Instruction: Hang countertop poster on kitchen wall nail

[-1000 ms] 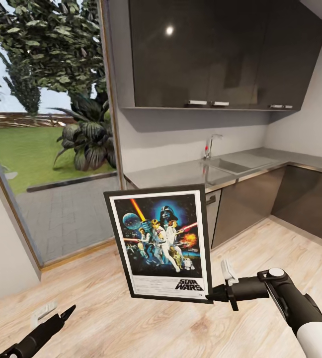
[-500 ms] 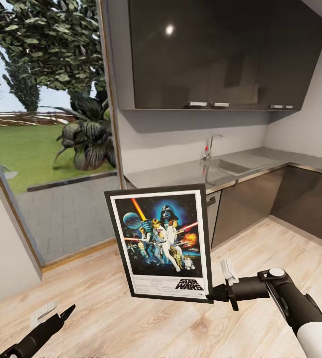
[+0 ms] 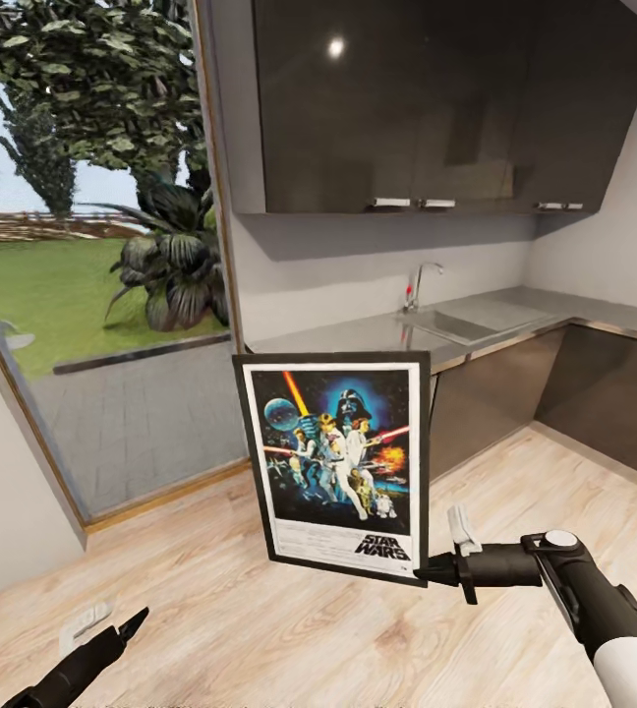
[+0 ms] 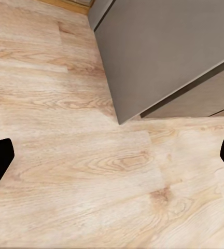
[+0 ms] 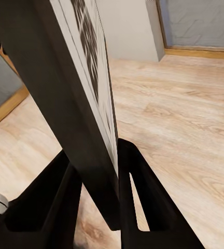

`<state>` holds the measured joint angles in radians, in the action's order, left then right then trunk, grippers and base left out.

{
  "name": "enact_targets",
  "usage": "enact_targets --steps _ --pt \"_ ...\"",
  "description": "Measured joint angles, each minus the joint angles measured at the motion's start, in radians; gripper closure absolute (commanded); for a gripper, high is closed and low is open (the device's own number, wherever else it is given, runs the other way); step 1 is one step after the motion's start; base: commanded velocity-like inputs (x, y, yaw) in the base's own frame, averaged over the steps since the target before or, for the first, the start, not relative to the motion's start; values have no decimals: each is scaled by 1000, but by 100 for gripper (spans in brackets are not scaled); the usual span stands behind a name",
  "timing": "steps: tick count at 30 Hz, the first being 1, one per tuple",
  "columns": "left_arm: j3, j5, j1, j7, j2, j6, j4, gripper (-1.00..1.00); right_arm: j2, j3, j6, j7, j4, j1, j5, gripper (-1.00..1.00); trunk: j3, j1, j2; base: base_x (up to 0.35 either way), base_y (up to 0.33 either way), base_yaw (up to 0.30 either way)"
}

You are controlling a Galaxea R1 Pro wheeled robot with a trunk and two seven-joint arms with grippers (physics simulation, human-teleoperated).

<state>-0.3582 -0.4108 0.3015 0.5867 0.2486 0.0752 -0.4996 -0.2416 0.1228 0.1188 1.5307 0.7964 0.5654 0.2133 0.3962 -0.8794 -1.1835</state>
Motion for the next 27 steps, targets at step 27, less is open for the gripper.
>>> enact_targets --steps 27 --pt "0 0 0 1 0 0 2 -100 0 6 3 0 0 0 0 100 -80 104 189 0 0 0"
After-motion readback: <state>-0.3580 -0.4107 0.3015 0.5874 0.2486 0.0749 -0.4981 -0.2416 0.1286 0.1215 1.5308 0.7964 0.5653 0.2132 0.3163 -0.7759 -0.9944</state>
